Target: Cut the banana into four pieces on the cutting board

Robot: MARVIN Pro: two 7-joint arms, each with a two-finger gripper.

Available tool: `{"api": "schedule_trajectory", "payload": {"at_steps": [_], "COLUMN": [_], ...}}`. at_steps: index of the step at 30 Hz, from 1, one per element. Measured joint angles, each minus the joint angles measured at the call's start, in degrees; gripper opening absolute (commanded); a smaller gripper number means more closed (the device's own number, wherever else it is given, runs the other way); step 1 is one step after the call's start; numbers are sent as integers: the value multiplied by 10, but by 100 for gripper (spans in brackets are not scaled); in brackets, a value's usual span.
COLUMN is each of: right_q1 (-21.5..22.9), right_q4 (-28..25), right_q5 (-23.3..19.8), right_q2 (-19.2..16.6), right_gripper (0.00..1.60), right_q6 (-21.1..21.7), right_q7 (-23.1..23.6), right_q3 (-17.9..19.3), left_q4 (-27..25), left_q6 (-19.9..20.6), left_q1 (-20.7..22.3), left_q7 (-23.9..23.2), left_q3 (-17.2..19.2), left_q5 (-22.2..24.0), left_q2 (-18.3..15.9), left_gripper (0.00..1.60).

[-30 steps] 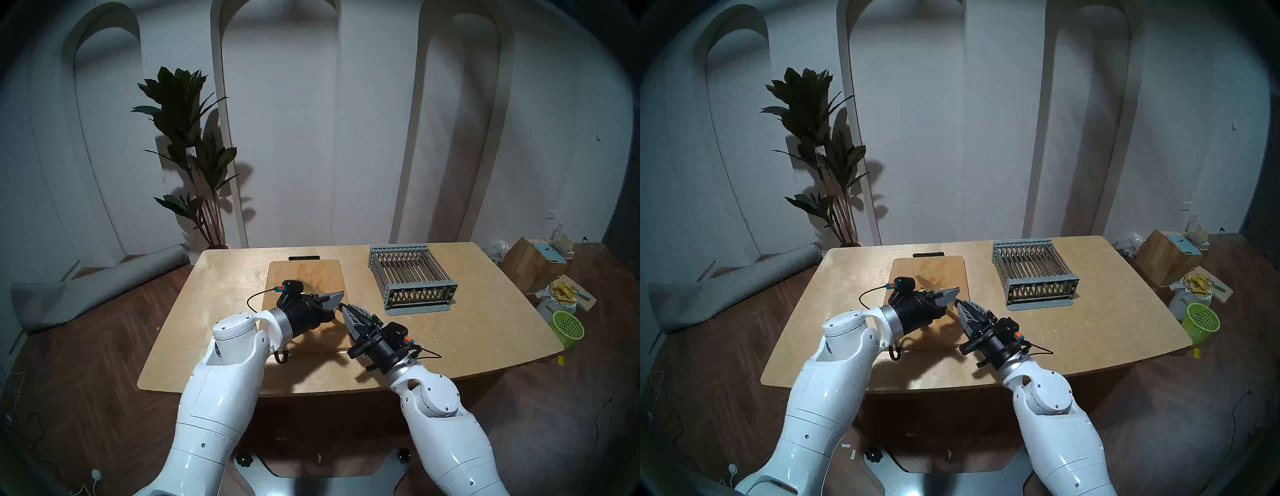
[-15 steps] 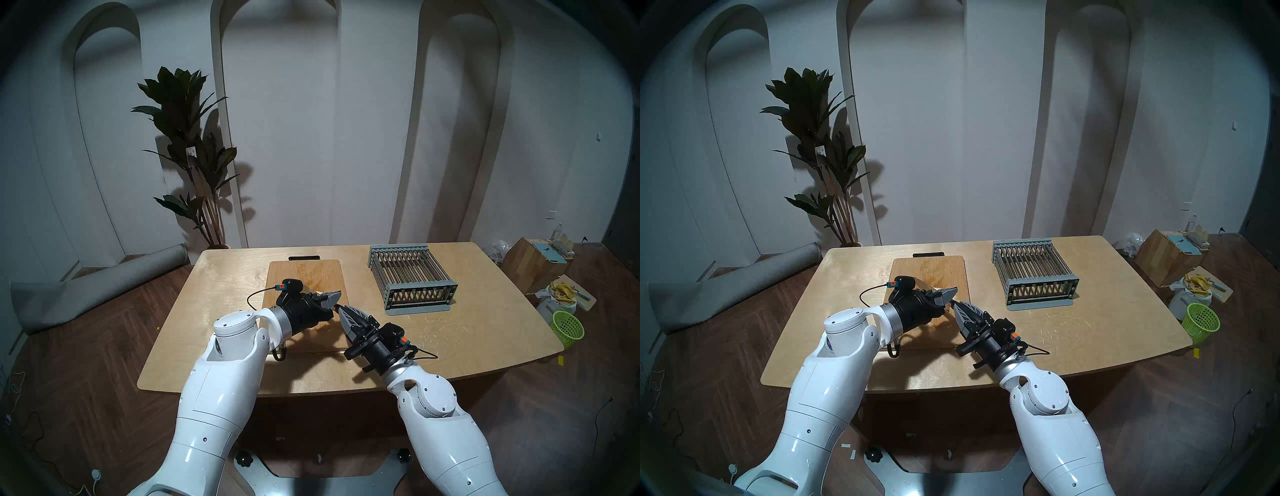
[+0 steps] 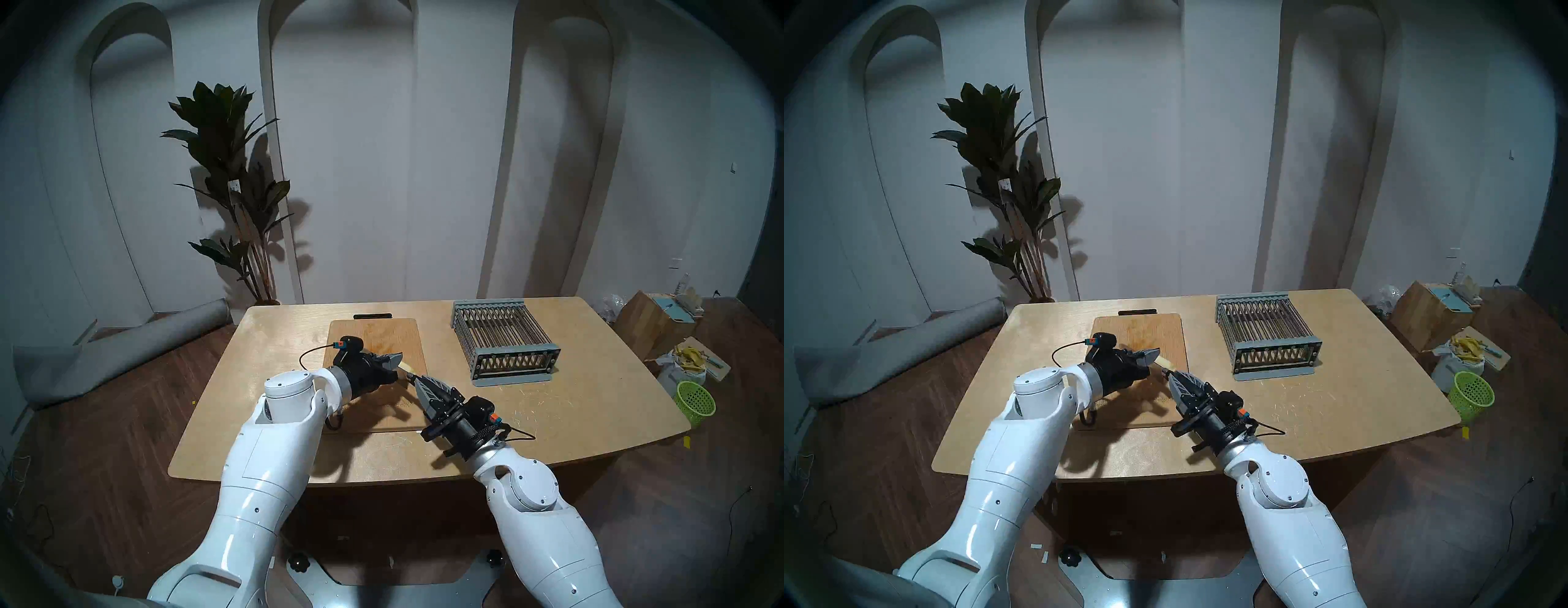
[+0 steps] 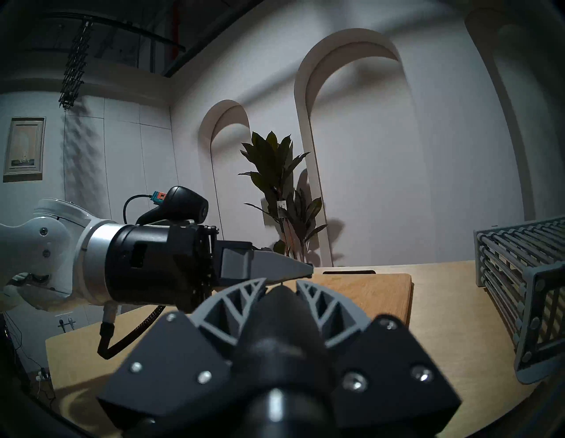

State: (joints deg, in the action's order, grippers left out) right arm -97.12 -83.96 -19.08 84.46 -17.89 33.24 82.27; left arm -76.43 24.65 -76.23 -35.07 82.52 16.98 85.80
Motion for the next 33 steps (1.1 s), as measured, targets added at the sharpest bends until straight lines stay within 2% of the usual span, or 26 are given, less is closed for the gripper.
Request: {"api": "schedule_trajectory", "payload": {"at_steps": [16, 33], "right_q1": [1, 13], "right_q4": [17, 32], "right_q5": [4, 11], "right_q2": [-1, 1], "right_gripper": [0, 0], "right_q6": [1, 0], "right_q7": [-5, -10], "right_q3": [2, 0], "left_q4": [34, 58], "left_q6": [-39, -49], "left_q1": [5, 1], "left_q7": [-24, -35], "left_q3": [-13, 26], "left_q5": [-14, 5], "left_q2": [-19, -25], "left_gripper": [0, 0]}}
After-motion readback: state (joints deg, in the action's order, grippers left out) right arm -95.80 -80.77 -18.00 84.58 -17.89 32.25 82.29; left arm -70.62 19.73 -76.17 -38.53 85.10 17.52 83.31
